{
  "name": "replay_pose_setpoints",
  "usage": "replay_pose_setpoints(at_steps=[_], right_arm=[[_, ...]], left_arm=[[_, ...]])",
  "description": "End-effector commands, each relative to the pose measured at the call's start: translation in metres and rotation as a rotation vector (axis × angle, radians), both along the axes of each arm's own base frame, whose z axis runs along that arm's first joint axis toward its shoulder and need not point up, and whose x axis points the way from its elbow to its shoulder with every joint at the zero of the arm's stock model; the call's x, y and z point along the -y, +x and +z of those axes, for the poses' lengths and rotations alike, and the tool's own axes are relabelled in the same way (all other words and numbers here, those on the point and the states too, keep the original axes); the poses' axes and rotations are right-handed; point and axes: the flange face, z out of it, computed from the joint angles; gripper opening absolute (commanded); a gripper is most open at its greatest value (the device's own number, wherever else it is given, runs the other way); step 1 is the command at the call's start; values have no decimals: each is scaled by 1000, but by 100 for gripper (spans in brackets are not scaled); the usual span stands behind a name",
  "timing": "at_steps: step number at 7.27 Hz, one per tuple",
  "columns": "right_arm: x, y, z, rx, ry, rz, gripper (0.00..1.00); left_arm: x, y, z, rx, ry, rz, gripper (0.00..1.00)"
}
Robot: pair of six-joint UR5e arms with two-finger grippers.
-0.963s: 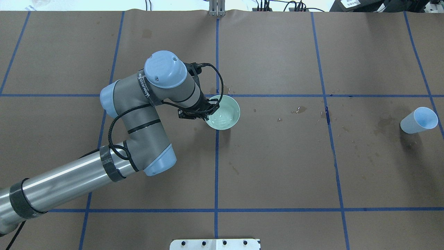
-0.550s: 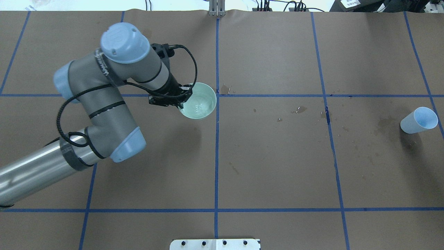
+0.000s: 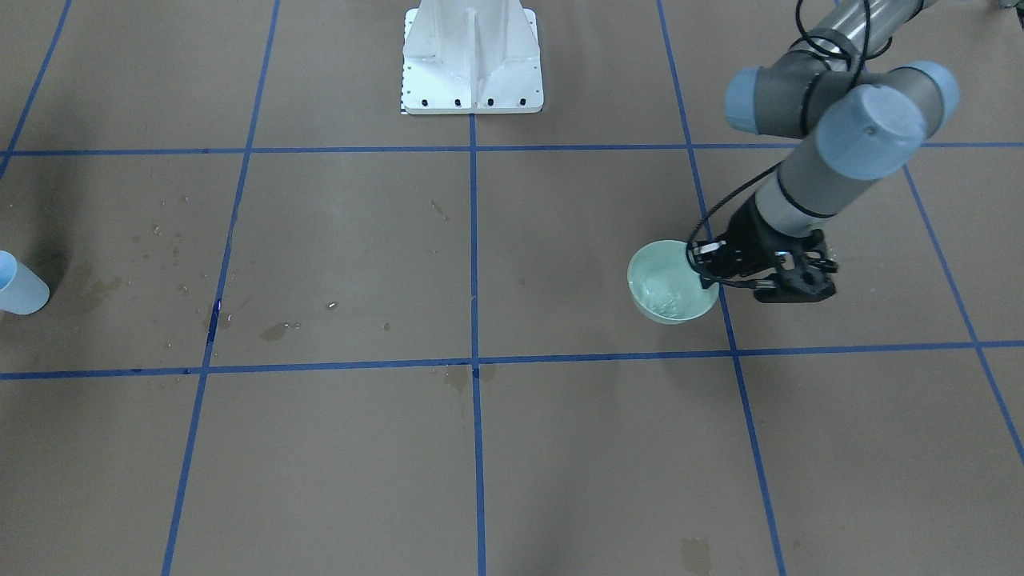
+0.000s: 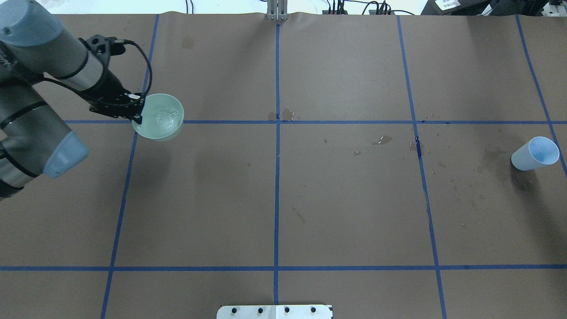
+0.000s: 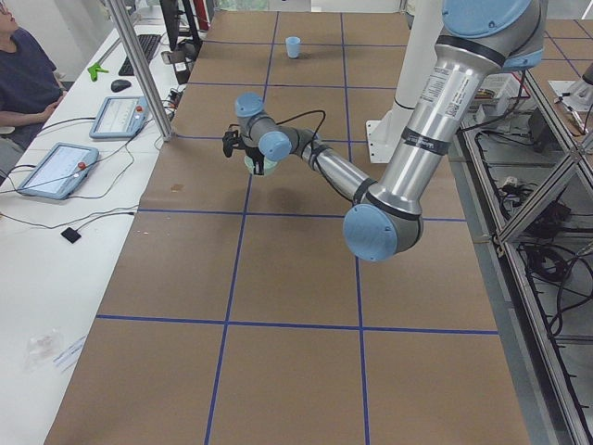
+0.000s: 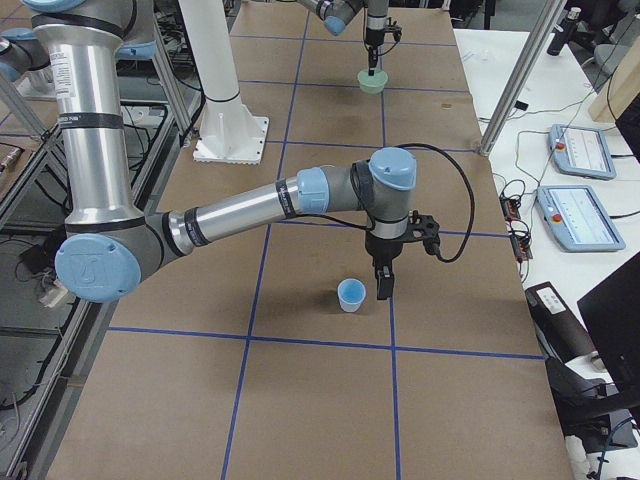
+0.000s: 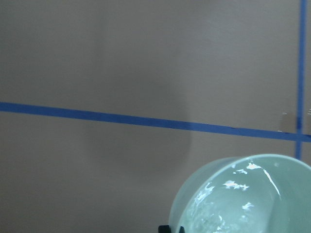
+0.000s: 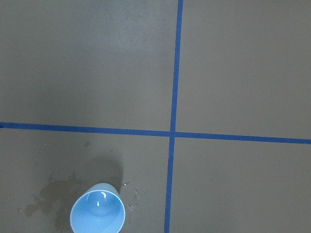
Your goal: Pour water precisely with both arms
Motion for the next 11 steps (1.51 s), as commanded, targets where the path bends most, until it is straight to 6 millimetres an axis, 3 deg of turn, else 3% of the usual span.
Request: replay_pose_setpoints(at_steps=[1,2,5,7,11], right_arm=[[-20,11,20,35,-12,-22,99],[-23,13,24,44,-18,-20,99],[-23,13,23,49,-20,-17,99],[-23,13,23,49,-19,-16,99],[-21,12,22,48,-17,-16,99]], left_arm=[[-7,-83,86,37,38,60,0],[-17,-103,117,58,40,81,0],[-69,-134,201,51,58,77,0],[-70,-132,219,60,41,84,0],[-71,-132,237,73,11,88,2]])
